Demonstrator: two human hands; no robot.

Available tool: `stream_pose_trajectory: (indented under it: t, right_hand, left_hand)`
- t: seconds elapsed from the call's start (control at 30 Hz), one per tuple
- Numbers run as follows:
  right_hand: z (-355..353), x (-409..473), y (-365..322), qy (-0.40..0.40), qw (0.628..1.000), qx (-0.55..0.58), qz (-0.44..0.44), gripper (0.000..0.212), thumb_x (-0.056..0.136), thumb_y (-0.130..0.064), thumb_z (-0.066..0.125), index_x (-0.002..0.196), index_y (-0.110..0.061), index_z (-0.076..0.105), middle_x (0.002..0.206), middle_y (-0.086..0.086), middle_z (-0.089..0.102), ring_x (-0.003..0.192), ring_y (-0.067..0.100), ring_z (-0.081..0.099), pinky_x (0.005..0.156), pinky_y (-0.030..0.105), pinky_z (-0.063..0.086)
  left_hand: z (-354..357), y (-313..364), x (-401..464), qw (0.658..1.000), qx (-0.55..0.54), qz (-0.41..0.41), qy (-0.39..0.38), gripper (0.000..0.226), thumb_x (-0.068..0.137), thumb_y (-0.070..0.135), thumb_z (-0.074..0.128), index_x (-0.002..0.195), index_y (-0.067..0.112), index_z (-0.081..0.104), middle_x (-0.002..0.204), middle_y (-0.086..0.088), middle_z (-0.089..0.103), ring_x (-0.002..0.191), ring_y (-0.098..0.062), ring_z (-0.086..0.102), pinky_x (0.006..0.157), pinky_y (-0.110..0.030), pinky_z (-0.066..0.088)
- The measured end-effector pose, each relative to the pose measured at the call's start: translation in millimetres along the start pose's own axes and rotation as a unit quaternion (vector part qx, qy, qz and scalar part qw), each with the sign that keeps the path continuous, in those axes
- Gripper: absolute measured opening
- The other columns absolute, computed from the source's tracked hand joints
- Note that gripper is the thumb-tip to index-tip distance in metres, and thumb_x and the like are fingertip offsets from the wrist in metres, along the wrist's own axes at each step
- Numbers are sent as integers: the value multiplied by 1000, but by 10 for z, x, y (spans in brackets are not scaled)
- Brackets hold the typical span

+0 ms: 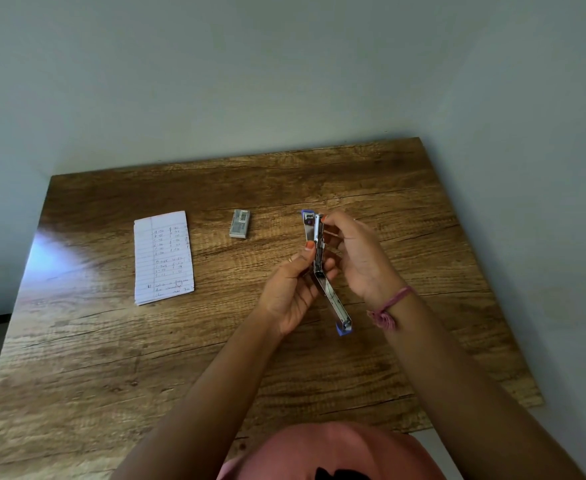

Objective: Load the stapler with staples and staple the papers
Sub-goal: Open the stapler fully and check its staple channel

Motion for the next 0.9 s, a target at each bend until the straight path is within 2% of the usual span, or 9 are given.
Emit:
stream_pose_trajectory:
  t: [0.1, 0.23, 0.33, 0.53, 0.77, 0.9]
  right_hand:
    - [14, 1, 24, 9, 1000, -6, 14, 31, 84, -28, 56, 102, -4, 64, 65, 1, 58, 46, 10, 45, 42, 23, 27]
    - [21, 0, 22, 3, 1000, -6, 28, 17, 83, -26, 56, 85, -10, 63, 60, -2, 57, 46, 11, 45, 45, 24, 25]
    - [15, 11, 33, 2, 999, 2, 36, 13, 83, -23, 56, 77, -14, 62, 63, 0, 57, 50, 12, 44, 46, 25, 25]
    - [23, 14, 141, 2, 999, 3, 50, 14, 82, -19, 55, 74, -14, 66, 64, -1, 56, 49, 10, 41, 46, 25, 26]
    - [52, 23, 316, -4, 997, 30, 68, 9, 81, -15, 56, 78, -15, 65, 66, -3, 50, 49, 4, 35, 41, 16, 28]
    - [54, 1, 324, -7, 998, 26, 60, 12, 80, -16, 56, 73, -14, 66, 61, -3, 57, 52, 7, 37, 49, 21, 29]
  left_hand:
    - [4, 2, 6, 1000, 10, 1, 1, 27, 94, 15, 52, 111, -4, 60, 96, -15, 66, 80, -15, 66, 75, -27, 59]
    - [-18, 3, 13, 1000, 23, 4, 5, 25, 95, 14, 51, 110, -4, 60, 95, -15, 66, 78, -16, 66, 74, -27, 59]
    - [-45, -11, 23, 999, 32, 9, 10, 29, 95, 14, 51, 115, -6, 58, 96, -14, 66, 79, -16, 65, 73, -27, 59]
    - [-72, -17, 22, 998, 52, 27, 21, 29, 96, 16, 50, 113, -5, 59, 91, -12, 66, 78, -15, 63, 76, -26, 56]
    - [-103, -6, 29, 997, 49, 34, 40, 27, 96, 14, 47, 109, -4, 61, 87, -12, 67, 78, -16, 65, 75, -26, 56]
    - [-79, -20, 4, 998, 35, 40, 44, 24, 97, 13, 45, 103, -1, 63, 83, -11, 68, 74, -14, 66, 74, -25, 57]
Point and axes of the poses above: each hand's wrist, its own x-axis towards the middle knuckle, its own z-axis out of the palm, y = z × x, the point moved 6 cm from there along x, towards the middle knuckle
